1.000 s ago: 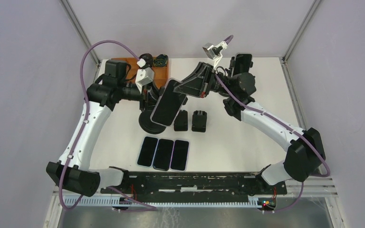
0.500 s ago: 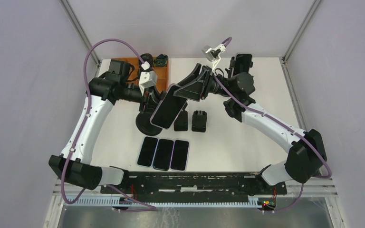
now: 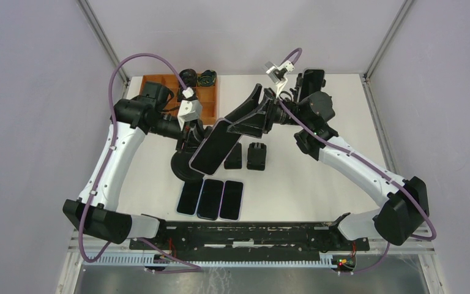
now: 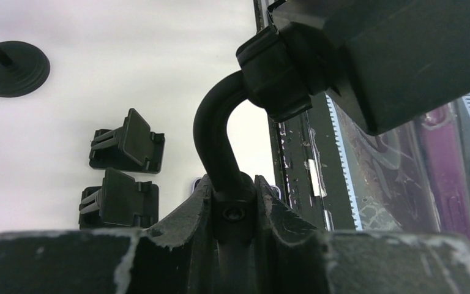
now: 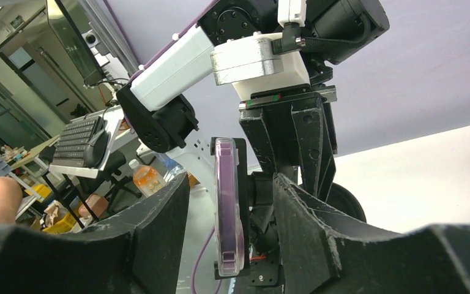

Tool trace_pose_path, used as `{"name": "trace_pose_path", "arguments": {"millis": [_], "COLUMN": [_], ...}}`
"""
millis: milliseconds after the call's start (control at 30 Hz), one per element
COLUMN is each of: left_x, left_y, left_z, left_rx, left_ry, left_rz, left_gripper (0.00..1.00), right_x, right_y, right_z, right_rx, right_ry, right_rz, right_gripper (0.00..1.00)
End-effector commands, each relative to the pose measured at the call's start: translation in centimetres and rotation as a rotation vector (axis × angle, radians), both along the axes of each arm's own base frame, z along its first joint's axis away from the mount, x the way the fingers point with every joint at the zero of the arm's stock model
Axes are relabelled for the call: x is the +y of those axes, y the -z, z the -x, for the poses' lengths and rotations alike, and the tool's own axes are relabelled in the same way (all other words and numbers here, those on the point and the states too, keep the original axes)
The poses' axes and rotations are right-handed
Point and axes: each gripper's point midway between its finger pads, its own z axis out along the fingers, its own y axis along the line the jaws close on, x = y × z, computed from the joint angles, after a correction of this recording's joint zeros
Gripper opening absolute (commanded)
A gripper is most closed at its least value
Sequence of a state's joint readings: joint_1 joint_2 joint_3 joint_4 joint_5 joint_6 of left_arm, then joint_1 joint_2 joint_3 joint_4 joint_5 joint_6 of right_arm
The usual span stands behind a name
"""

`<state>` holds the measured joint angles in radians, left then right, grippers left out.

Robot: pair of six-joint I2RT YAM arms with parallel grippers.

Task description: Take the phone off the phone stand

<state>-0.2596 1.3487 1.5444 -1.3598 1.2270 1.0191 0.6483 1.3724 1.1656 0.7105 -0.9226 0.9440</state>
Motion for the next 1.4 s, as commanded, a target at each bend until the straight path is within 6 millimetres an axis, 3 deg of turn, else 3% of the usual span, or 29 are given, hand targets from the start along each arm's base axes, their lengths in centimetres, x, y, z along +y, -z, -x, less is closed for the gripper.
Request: {"name": "trace_pose_path", "arguments": {"millis": [0, 400, 600, 733, 1133, 1367], "left_x": [-0.3, -0.4, -0.2, 0.1, 1.4, 1.4], "left_y": [-3.6, -4.6, -3.8, -2.9, 0.5, 0.4], "left_z": [1.5, 1.4, 1.3, 1.4, 2.8, 2.9], "left_rx": [-0.104, -0.132, -0.141, -0.189, -0.335, -0.336], "left_ry": [0.049, 0.051, 0.043, 0.042, 0.101, 0.107], "left_rz": [0.099, 0.112, 0.088, 0.058, -0.06, -0.052], "left_gripper": [0.02, 0.02, 0.02, 0.02, 0.02, 0.02], "right_x": [-0.5, 0.5, 0.8, 0.6, -1.5, -2.8], "right_y": [-1.0, -0.4, -1.9, -3.0, -6.0, -6.2], "right_z": [1.3, 2.2, 1.6, 1.2, 0.1, -0.2], "right_rx": [-0.055, -0.043, -0.06, -0.082, -0.117, -0.13], "right_ry": [-0.02, -0.052, -0.034, -0.018, 0.04, 0.077], "right_rz": [-0.014, -0.013, -0.027, -0.04, -0.121, -0.143], "right_gripper": [0.55, 0.45, 0.13, 0.03, 0.0, 0.0]}}
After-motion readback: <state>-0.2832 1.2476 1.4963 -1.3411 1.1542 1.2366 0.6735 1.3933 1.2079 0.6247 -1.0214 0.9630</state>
